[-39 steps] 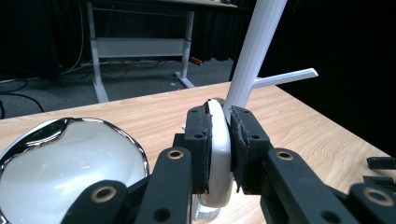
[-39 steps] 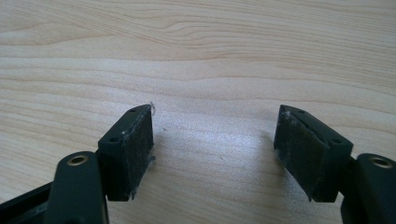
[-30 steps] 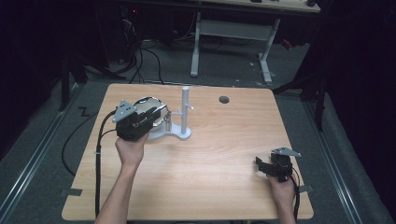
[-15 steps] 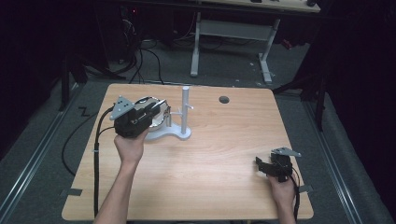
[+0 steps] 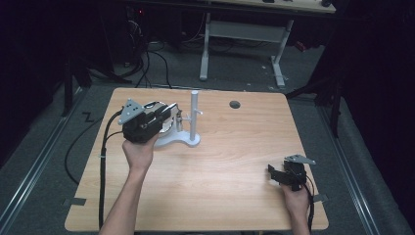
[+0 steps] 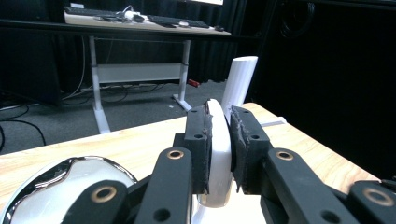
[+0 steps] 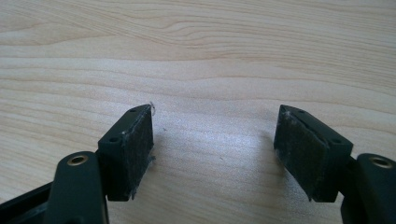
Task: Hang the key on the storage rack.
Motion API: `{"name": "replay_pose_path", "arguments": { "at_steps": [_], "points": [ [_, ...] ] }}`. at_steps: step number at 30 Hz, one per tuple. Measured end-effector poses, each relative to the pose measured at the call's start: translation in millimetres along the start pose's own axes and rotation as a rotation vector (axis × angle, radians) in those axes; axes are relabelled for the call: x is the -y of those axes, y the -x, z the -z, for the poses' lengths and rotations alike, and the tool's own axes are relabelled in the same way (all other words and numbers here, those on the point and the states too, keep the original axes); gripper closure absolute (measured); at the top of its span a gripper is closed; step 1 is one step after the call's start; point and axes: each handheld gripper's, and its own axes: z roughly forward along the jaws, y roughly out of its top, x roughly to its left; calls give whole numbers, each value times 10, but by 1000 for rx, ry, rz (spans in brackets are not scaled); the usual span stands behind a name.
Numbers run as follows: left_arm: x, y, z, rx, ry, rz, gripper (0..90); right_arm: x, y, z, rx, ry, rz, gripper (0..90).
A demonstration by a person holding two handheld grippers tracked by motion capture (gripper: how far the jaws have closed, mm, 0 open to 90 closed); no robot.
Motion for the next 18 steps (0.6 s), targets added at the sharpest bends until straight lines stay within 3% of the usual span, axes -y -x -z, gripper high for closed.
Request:
{"name": "replay_pose_path", "arguments": {
  "at_steps": [18],
  "points": [
    [133,-24,-171,-9,-18,25,778,0,3,1,-2,1,-2,286]
  ]
}}
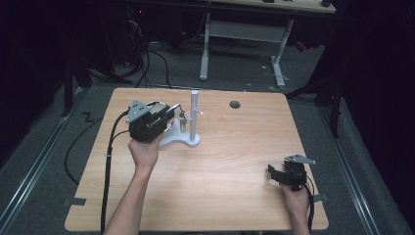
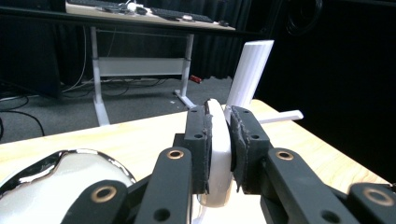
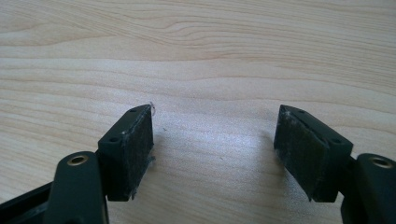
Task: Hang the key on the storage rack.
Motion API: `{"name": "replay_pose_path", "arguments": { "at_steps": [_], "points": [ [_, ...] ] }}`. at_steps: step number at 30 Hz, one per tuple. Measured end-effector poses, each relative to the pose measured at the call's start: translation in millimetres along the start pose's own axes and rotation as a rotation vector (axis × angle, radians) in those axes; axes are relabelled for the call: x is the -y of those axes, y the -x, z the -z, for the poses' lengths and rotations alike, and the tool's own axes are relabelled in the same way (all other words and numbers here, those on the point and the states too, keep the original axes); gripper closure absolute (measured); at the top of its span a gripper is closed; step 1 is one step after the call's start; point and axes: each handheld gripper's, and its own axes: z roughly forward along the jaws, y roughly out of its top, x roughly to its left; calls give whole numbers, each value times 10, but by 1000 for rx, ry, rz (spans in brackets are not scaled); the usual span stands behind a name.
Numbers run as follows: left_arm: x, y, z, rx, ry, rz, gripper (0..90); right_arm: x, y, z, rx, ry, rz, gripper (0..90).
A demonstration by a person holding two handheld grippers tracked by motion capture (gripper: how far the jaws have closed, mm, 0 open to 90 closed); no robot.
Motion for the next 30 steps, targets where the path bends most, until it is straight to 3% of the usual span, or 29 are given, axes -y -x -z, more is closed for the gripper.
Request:
{"name": "replay_pose_path", "arguments": {
  "at_steps": [20,27,30],
  "points": [
    [367,-121,-6,-14,-50,43,774,0,-4,-1,3,-1,2,286],
    [508,-81,-58,-16,-84,33,772,-1,-2,-2,3,0,5,286],
    [542,-48,-94,-20,-107,10,771,-1,-2,-2,3,0,5,285]
  ]
}}
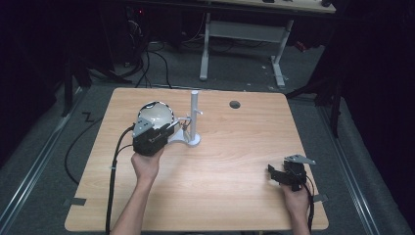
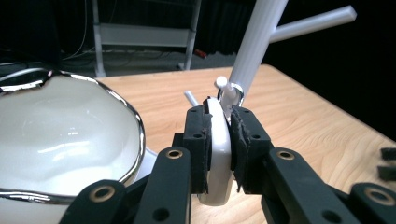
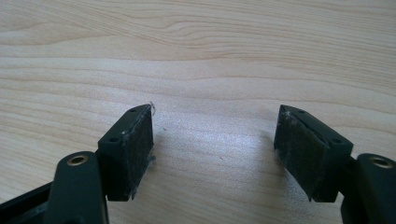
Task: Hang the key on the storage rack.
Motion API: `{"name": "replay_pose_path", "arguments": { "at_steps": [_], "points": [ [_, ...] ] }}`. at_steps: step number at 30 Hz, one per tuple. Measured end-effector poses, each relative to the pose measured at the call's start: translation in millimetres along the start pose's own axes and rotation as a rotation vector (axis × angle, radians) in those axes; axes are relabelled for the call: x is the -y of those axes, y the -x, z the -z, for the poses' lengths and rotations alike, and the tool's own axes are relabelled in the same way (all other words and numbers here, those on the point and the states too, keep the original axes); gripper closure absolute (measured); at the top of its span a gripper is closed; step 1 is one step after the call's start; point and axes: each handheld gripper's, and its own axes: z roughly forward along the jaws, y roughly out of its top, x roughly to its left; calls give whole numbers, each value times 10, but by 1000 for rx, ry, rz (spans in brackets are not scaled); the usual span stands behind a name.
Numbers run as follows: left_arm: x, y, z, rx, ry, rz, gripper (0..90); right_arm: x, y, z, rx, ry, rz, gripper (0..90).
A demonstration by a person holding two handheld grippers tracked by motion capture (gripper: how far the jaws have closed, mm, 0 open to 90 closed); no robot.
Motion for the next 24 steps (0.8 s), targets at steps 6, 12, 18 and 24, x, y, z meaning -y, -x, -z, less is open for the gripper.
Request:
{"name": "replay_pose_path", "arguments": {
  "at_steps": [6,12,18,24],
  "points": [
    [43,47,-54,-9,-31,-32,770,0,0,0,0,0,1,285],
    [140,42,-113,-13,-57,-27,769,0,0,0,0,0,0,285],
    [205,49,-153,-26,-81,-39,765,0,0,0,0,0,0,285],
    [230,65,-175,-39,-99,-65,762,0,-4,0,1,-1,-1,286]
  ]
}}
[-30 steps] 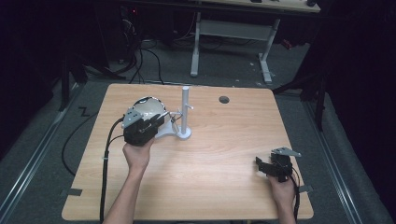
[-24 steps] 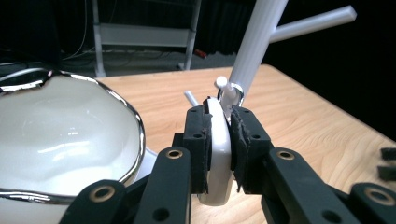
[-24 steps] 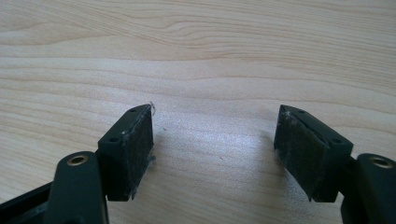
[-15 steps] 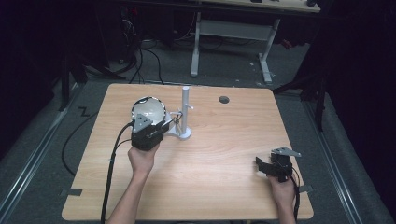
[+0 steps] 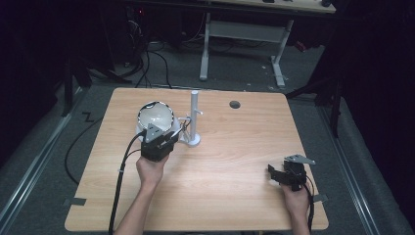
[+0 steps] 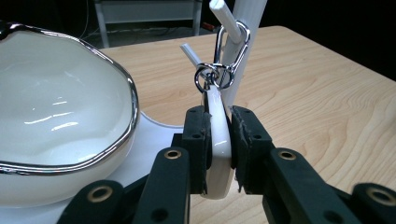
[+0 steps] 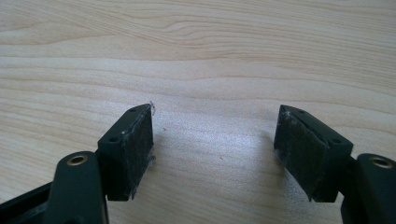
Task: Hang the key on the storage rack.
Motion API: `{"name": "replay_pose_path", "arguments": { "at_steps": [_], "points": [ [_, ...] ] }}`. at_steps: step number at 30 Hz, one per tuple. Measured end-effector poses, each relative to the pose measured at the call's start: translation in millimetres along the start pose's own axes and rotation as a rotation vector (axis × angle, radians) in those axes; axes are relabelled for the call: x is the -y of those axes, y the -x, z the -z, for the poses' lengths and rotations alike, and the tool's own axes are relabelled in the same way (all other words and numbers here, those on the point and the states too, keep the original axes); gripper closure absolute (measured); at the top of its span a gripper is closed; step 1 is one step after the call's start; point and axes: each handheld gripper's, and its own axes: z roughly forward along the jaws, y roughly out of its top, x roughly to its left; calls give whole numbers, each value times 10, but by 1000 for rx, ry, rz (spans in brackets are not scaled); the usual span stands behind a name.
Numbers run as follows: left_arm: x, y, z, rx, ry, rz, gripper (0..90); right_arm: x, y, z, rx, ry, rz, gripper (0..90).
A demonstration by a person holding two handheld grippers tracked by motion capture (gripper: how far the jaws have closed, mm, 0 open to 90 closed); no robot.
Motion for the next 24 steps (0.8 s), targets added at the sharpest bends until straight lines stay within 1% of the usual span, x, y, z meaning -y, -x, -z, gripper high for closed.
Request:
{"name": "replay_pose_path", "arguments": {
  "at_steps": [8,17,24],
  "points": [
    [58,-5,-49,5,-30,5,757,0,0,0,0,0,0,286],
    [74,-29,-74,5,-54,-5,750,0,-1,0,1,0,0,286],
    [96,-45,-90,11,-74,-4,739,0,-1,0,1,0,0,286]
  ]
}}
